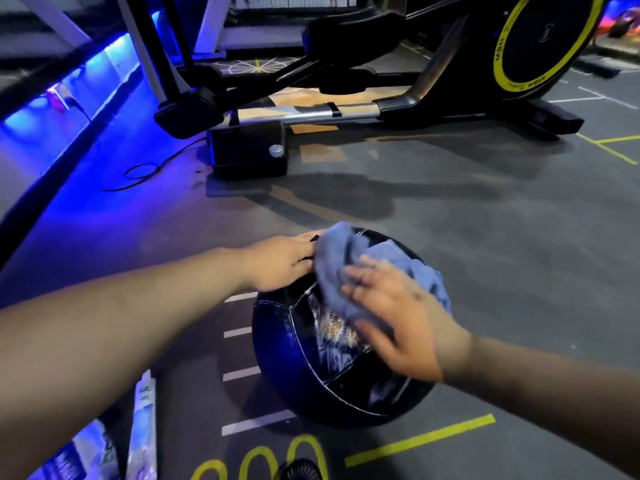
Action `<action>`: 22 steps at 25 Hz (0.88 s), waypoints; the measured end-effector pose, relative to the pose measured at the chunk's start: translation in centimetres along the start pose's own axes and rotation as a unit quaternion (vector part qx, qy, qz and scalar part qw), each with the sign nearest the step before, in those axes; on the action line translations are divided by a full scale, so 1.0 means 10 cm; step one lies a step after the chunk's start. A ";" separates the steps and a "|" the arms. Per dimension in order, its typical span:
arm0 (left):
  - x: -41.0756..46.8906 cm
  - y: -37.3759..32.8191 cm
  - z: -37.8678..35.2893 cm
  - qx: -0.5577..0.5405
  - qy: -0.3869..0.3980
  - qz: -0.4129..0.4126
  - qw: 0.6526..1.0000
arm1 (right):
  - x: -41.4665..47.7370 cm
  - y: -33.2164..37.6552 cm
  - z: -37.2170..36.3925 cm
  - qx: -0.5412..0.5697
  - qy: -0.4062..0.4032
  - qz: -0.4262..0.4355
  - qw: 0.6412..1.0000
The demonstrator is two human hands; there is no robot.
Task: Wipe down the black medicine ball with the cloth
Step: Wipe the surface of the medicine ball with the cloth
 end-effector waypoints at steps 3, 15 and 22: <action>0.00 0.05 -0.05 -0.039 0.018 -0.004 0.999 | -0.03 0.19 -0.21 -0.122 0.100 0.116 0.981; 0.18 -0.11 -0.06 -0.342 0.039 -0.013 0.939 | 0.18 -0.36 0.27 0.033 0.065 -0.165 0.984; 0.15 0.03 -0.08 -0.314 0.030 0.022 0.949 | -0.07 0.24 -0.16 -0.104 0.176 0.136 0.969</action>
Point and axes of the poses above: each hand's wrist, its own x-axis towards the middle knuckle, its own z-axis out of the back of the hand, y = z × x, the point moved 4 cm from there along x, towards the middle knuckle, and after that the axes turned 15 degrees about y, right-handed, at the moved point
